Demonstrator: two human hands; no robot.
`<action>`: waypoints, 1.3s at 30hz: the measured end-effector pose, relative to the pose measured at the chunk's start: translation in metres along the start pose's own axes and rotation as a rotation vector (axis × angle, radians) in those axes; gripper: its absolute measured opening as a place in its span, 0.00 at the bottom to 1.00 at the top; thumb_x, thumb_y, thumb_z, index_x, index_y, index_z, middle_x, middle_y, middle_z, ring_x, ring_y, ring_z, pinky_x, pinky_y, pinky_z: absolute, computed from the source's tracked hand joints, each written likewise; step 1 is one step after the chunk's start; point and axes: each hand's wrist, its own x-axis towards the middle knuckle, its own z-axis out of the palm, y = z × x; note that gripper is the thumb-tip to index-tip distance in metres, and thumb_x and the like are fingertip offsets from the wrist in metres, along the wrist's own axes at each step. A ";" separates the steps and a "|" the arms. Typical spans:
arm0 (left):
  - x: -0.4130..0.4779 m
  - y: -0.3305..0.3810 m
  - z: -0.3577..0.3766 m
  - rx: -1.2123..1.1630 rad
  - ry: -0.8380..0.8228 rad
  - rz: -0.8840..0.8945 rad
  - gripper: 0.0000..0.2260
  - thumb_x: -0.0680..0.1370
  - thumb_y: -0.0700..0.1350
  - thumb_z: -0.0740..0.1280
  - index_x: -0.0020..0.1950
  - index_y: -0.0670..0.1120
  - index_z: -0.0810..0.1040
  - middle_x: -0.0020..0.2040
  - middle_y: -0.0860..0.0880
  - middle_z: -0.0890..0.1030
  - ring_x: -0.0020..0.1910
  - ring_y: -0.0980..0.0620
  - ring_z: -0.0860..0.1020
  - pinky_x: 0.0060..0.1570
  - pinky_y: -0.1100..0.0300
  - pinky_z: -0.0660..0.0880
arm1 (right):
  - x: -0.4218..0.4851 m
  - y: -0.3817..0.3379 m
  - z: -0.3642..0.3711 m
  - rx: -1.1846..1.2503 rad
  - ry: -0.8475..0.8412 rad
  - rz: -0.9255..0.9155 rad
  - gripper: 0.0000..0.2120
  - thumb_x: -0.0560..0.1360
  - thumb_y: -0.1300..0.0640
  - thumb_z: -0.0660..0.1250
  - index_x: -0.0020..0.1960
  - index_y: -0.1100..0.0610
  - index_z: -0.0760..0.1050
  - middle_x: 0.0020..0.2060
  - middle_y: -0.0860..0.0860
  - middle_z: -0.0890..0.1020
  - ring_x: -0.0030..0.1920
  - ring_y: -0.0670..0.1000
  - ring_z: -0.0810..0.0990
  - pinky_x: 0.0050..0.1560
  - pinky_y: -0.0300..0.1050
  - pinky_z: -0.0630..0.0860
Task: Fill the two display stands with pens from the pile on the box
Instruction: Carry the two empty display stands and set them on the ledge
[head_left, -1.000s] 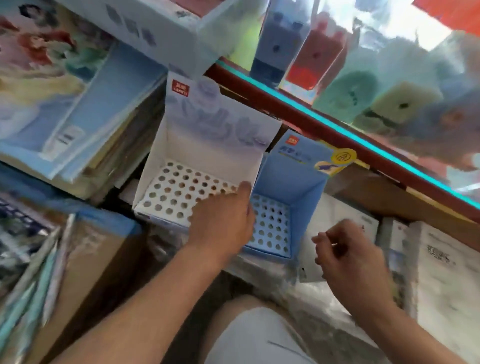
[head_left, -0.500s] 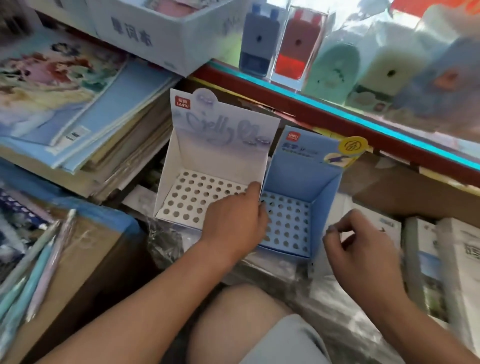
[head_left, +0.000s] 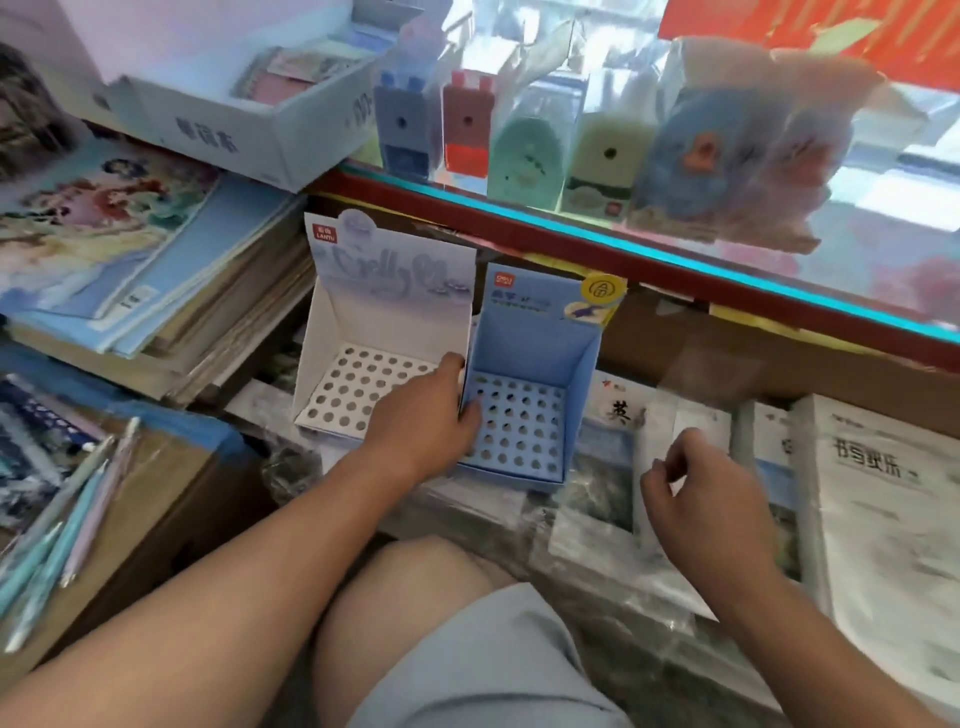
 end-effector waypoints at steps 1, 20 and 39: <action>-0.001 0.000 0.000 -0.007 -0.007 -0.016 0.16 0.83 0.53 0.62 0.68 0.48 0.68 0.45 0.49 0.80 0.42 0.46 0.78 0.37 0.54 0.71 | 0.000 0.002 0.000 -0.004 -0.019 0.016 0.13 0.78 0.56 0.68 0.39 0.51 0.65 0.30 0.49 0.75 0.28 0.51 0.73 0.27 0.46 0.67; -0.005 -0.007 0.007 -0.106 -0.021 -0.048 0.16 0.85 0.56 0.58 0.65 0.47 0.74 0.50 0.45 0.79 0.50 0.45 0.77 0.45 0.53 0.70 | 0.025 -0.056 0.048 0.100 -0.227 -0.076 0.07 0.84 0.53 0.60 0.53 0.57 0.68 0.44 0.58 0.82 0.43 0.60 0.81 0.37 0.47 0.67; -0.012 0.001 0.002 0.060 0.009 -0.095 0.28 0.82 0.64 0.58 0.74 0.47 0.70 0.67 0.43 0.75 0.66 0.43 0.72 0.64 0.49 0.71 | 0.018 -0.032 0.032 0.094 -0.157 -0.011 0.22 0.80 0.57 0.66 0.70 0.59 0.63 0.59 0.60 0.75 0.48 0.63 0.79 0.41 0.50 0.72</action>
